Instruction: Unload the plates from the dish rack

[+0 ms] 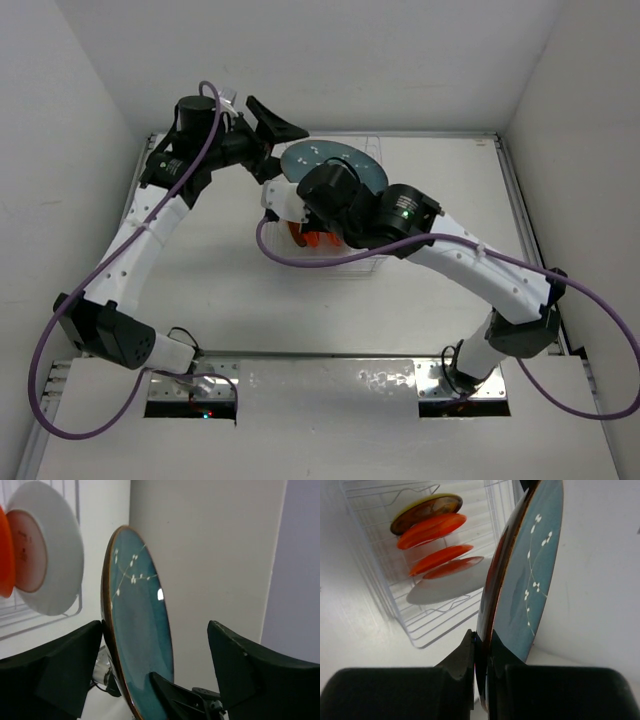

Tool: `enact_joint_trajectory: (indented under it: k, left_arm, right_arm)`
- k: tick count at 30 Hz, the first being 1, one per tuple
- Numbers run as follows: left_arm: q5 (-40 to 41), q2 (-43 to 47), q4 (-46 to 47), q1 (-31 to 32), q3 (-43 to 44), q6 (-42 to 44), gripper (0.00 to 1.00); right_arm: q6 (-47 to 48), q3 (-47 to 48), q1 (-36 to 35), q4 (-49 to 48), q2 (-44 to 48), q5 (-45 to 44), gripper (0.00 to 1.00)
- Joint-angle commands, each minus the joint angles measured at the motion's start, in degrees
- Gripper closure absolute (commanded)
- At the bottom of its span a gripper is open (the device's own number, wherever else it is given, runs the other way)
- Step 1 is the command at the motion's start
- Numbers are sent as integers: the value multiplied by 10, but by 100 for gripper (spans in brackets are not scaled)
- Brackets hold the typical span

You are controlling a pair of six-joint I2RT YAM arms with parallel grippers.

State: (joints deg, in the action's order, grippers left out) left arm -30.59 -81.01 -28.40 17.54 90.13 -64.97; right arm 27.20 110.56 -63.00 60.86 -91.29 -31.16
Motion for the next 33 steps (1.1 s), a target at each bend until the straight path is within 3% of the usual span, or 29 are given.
enact_joint_trajectory:
  k: [1,2,5,6,7,8,10,11,13,15,16,17,19,20,24,27,29,33]
  left_arm:
    - [-20,9,-18,6,-11,2,19]
    - [-18,10,-22,6,-15,5,25]
    - [1,11,-55,4,-10,26,24]
    - [2,11,-56,1,-10,31,29]
    - [2,10,-56,1,-9,36,40]
    - [2,9,-57,1,-9,38,61]
    - [-2,6,-56,0,-7,41,82]
    - [-1,2,-60,0,-4,46,100]
    - [11,0,-81,-6,13,62,100]
    - [21,3,-89,-27,22,71,100]
    - [20,17,-69,-56,15,75,100]
    - [16,27,-49,-57,7,71,100]
    - [-3,52,31,-118,-39,37,100]
    - [-14,72,65,-143,-56,22,100]
    - [42,57,36,-221,-38,55,100]
    - [63,64,127,-274,-105,41,100]
    - [130,50,121,-286,-135,76,100]
    - [174,16,216,-300,-232,128,100]
  right_arm:
    - [87,30,-21,-141,-14,-67,100]
    - [89,33,-20,-146,-20,-77,100]
    - [96,30,-20,-155,-28,-94,100]
    - [97,29,-20,-159,-29,-94,100]
    - [99,26,-20,-161,-29,-92,100]
    - [101,20,-21,-166,-28,-89,100]
    - [105,18,-20,-184,-29,-84,100]
    - [107,15,-20,-190,-32,-86,100]
    - [109,12,-20,-209,-34,-90,99]
    - [102,7,-19,-224,-33,-96,79]
    - [89,4,-19,-232,-28,-88,44]
    - [81,-1,-19,-232,-25,-88,31]
    - [53,-6,-16,-246,-18,-75,23]
    - [39,-8,-14,-248,-14,-72,14]
    - [-48,-31,16,-239,29,-19,9]
    - [-136,-70,54,-246,79,44,7]
    - [-225,-86,83,-245,95,75,7]
    - [-373,-34,158,-159,73,88,5]
